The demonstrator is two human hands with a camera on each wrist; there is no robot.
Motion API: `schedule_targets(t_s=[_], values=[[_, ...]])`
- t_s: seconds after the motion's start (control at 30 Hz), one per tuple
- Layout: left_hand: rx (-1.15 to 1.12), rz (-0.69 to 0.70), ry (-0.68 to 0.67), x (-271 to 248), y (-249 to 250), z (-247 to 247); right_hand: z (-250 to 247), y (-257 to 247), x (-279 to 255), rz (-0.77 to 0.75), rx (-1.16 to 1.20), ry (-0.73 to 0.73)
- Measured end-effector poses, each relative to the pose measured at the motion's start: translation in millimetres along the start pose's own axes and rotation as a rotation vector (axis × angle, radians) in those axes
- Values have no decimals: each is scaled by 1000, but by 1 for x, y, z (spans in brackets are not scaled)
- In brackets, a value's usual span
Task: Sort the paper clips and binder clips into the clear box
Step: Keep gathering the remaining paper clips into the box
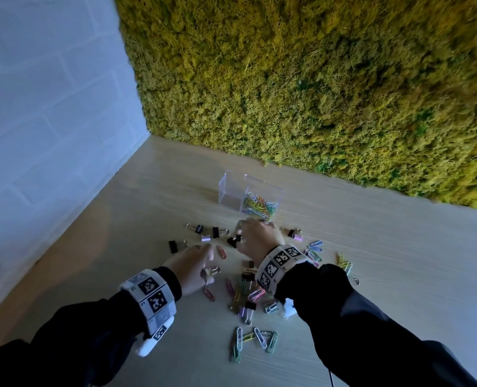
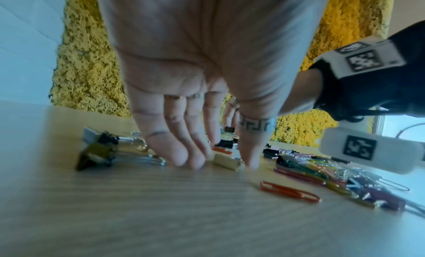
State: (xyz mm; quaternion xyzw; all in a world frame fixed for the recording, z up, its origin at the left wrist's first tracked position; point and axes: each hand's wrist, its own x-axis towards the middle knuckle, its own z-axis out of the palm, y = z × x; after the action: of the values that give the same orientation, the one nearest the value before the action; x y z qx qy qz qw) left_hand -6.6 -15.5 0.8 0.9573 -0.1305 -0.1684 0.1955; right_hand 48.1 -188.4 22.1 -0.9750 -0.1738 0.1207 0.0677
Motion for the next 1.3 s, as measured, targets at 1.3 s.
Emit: schedule_targets(t_s=[1.3], values=[[84,267,-99,-31,21,36,21,30,-51,-299,-241,-121]])
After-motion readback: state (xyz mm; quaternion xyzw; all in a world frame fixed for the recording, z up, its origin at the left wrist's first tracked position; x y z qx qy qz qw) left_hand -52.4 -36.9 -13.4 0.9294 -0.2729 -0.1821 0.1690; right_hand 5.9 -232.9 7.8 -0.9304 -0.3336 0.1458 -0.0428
